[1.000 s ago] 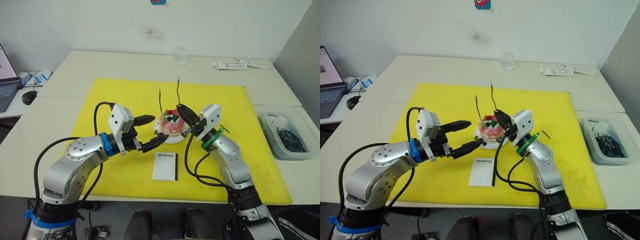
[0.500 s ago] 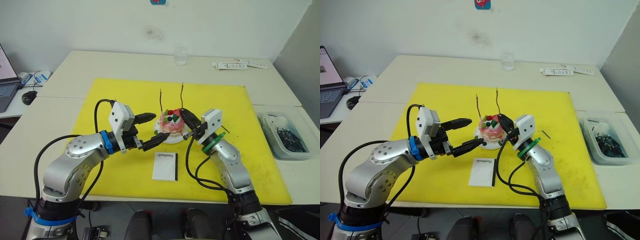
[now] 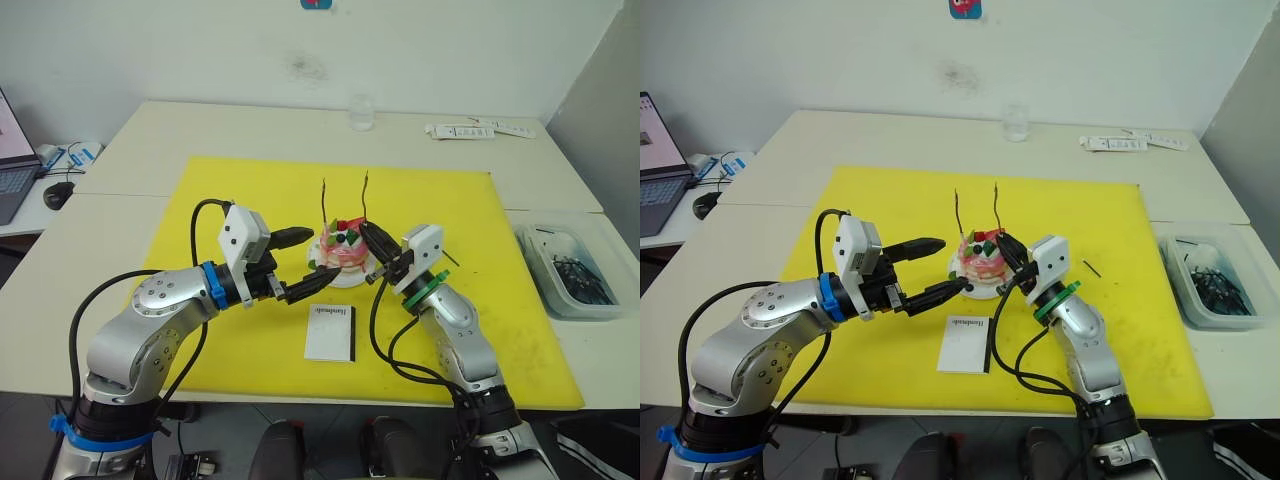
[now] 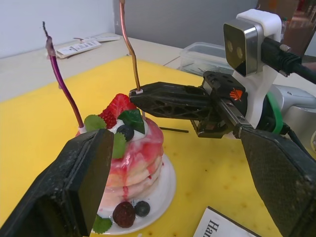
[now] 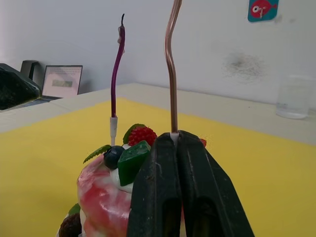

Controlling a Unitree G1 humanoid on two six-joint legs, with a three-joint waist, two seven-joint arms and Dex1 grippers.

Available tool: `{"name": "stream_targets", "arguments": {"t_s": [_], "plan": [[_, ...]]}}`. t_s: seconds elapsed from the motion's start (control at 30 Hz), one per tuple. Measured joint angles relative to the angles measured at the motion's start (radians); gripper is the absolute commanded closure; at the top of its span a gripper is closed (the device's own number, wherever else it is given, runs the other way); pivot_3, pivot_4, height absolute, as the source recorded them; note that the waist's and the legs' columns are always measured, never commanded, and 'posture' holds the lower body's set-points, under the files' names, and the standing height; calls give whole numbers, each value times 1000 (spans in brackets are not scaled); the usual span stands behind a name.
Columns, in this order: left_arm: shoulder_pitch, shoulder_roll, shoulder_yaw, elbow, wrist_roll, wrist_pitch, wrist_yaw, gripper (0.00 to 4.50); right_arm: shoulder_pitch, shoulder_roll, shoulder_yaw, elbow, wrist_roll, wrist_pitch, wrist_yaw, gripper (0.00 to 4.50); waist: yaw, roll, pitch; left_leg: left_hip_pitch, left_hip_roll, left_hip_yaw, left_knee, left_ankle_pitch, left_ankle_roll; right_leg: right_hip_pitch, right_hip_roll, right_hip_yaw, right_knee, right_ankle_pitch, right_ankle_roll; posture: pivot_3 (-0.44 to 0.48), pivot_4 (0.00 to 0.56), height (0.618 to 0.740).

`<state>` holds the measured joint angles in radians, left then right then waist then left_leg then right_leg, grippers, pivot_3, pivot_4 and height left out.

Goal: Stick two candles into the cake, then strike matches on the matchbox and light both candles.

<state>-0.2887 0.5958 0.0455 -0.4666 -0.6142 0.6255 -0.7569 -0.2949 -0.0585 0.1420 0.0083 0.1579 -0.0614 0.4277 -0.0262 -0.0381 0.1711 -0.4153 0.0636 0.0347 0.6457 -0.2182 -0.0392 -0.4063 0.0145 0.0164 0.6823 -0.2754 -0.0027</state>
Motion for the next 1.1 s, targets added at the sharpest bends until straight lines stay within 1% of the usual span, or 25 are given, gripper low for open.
{"name": "stream_targets", "arguments": {"t_s": [0.5,0.87,0.9,0.93,0.97,1.07,1.1], "plan": [[13,0,-2,0,2,0,-15,0,47,33,8,6,-21,-33,-19,4461,0,0,0,0,0,0,0,0,0,0,0,0,0,0,0,0,150,740],[18,0,-10,0,2,0,-17,0,45,35,26,12,-35,-40,-29,4461,0,0,0,1,0,0,0,0,0,0,0,0,0,0,1,0,150,740],[18,0,-10,0,2,-1,-17,0,45,36,25,10,-34,-37,-35,4014,0,0,0,0,0,0,0,0,0,0,0,0,0,0,1,0,150,740],[18,-1,-11,0,2,-1,-18,0,45,37,21,10,-34,-31,-40,3801,0,0,0,0,0,0,0,0,0,0,0,0,0,0,1,0,150,740],[18,-1,-12,0,3,-3,-18,0,45,37,16,10,-35,-21,-50,3497,0,0,0,0,0,0,0,0,0,0,0,0,0,0,1,0,150,740],[18,-1,-20,1,11,-12,-19,0,38,37,1,2,-34,0,-72,2436,0,0,0,0,0,0,0,0,0,0,0,0,0,0,1,0,150,740],[18,-1,-22,1,15,-18,-19,0,35,36,-3,-6,-33,10,-79,2001,0,0,0,0,0,0,0,0,0,0,0,0,0,0,0,0,150,740]]}}
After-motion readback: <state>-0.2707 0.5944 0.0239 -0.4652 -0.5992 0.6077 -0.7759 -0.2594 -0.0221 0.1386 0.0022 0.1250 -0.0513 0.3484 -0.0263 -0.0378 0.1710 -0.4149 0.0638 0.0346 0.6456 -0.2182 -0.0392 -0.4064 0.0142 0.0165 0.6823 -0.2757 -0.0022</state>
